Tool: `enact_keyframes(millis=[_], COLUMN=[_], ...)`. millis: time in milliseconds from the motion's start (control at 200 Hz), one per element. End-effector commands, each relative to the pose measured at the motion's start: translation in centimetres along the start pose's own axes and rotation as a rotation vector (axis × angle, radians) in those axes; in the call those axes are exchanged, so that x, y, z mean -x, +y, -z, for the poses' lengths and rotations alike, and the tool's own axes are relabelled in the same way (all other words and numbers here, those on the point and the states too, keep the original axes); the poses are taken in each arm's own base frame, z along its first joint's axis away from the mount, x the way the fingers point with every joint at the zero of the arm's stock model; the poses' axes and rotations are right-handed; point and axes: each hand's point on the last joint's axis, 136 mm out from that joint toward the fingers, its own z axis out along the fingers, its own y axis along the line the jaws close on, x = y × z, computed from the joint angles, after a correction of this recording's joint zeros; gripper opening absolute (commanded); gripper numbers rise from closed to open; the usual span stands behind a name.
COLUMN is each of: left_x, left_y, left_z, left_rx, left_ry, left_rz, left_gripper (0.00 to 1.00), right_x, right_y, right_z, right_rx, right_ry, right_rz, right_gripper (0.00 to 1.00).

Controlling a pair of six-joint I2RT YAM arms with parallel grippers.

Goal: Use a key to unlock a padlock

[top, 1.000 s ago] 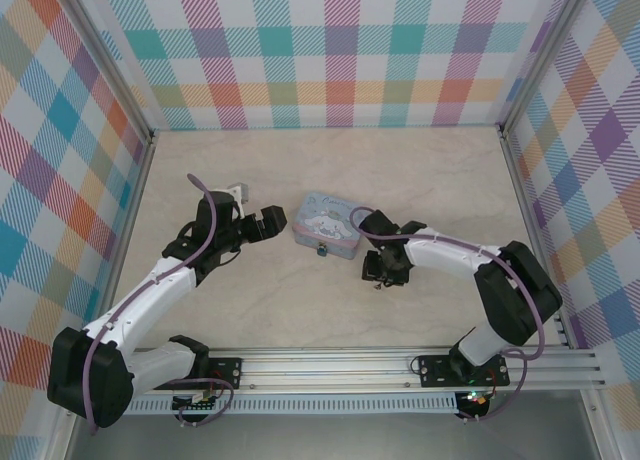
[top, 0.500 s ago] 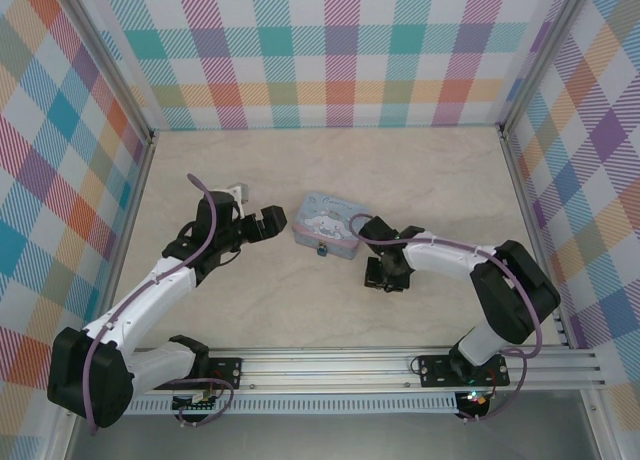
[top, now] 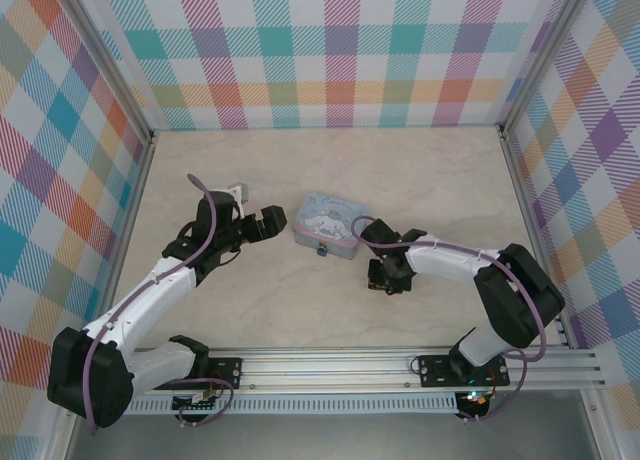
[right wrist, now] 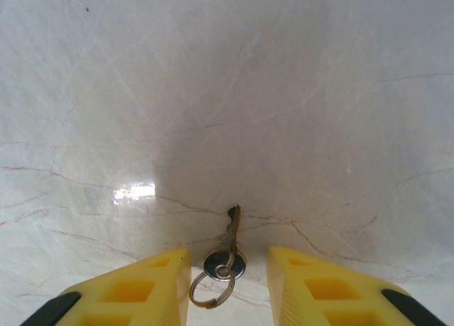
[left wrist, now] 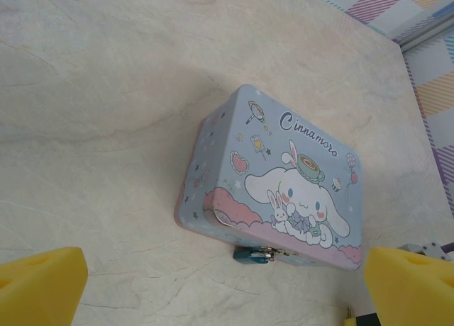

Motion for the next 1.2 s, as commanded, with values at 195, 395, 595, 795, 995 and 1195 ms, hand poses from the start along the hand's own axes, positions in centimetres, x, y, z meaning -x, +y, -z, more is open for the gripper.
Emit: enact_keyframes(millis=[195,395,595,795,995,1195], left_x=[0.3,0.3,0.2,0.3,0.3,0.3], left_y=[0.1,0.1,0.1,0.0,0.1,-0.3], left_z=[0.2,0.3,0.4,0.6,0.9,1.4], left_rx=[-0.003,-0.002,0.0,0.002,0.006,-0.015], left_ry=[-0.006,-0.008,-0.008,-0.008,-0.011,-0.011], left_rz=[-0.007,-0.007,-0.008,-0.014,-0.019,-0.023], left_gripper=[1.0,1.0,1.0,1.0,1.0,1.0], right_x=[-3.3,-3.1,-3.1,-2.8,-2.5,-1.6], right_y=[-1.7,-1.4,-1.4,-1.7,-1.6,-1.7], right_z=[-0.4,-0.5,-0.6,0.0,0.3,1.3], right_rx=[-0.035,-0.032,-0.03,-0.041,-0.036,-0.033], right_ry=[0.102,0.102,0.098,0.076,0.062,0.013], right_rz=[-0.024,-0.018,-0.013,0.008,0.043,0.107], right_gripper=[0.28,0.22,0.16,0.11,0.03,0.0])
